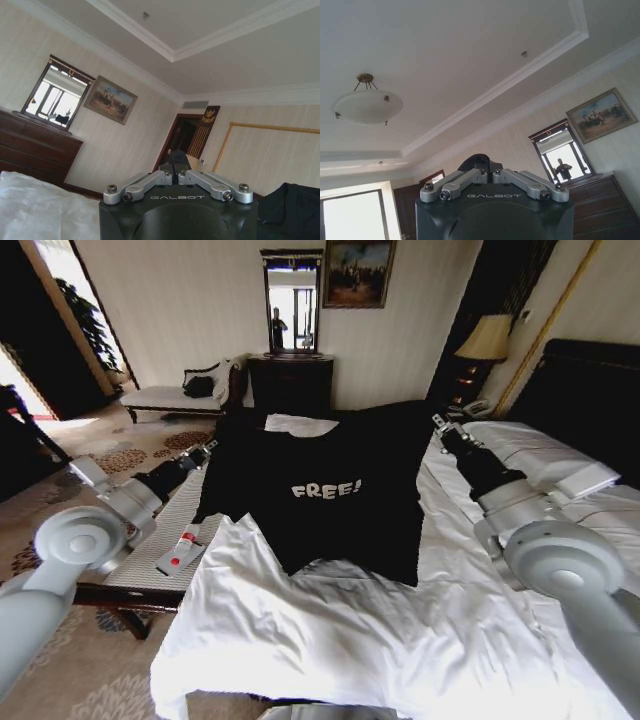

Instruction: Fold the clothes on the bed.

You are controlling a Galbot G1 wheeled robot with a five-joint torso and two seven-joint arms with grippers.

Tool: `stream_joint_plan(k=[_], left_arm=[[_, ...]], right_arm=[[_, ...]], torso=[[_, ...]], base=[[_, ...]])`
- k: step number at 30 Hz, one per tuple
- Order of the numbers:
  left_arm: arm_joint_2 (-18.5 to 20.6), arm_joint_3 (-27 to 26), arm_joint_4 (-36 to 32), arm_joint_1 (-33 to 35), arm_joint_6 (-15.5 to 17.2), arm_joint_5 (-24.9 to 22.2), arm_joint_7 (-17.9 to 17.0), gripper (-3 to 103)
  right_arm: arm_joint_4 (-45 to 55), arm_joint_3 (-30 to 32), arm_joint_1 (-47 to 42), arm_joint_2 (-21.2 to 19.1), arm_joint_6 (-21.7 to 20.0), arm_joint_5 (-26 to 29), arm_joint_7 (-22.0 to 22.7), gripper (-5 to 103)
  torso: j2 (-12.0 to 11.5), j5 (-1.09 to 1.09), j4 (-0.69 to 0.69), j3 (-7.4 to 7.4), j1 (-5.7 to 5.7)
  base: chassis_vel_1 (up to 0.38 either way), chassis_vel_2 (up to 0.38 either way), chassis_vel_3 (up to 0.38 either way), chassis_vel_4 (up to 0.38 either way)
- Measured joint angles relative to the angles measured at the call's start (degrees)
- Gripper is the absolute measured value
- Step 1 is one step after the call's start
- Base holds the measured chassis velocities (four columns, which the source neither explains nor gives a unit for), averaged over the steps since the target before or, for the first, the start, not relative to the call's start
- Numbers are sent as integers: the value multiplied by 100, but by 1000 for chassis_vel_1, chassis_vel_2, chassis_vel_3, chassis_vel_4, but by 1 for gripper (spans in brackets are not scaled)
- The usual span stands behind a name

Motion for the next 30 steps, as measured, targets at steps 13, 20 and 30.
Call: stream_joint_plan(k=[13, 20, 30], left_arm=[[363, -948, -185, -64, 106, -896, -257, 0], [489, -1422, -386, 18, 207, -1220, -325, 0], [-193, -35, -22, 138, 333, 537, -344, 0]], right_arm=[[263, 1237, 206, -1307, 351, 1375, -174, 0], [248, 1581, 372, -1823, 506, 1525, -613, 0], [18, 751, 96, -1266, 437, 666, -682, 0]], torso=[[0, 1, -1, 1, 0], [0, 0, 1, 0, 0], [-1, 1, -3, 1, 2]], base=[[0, 0, 0, 0], [0, 0, 0, 0], [0, 0, 0, 0]])
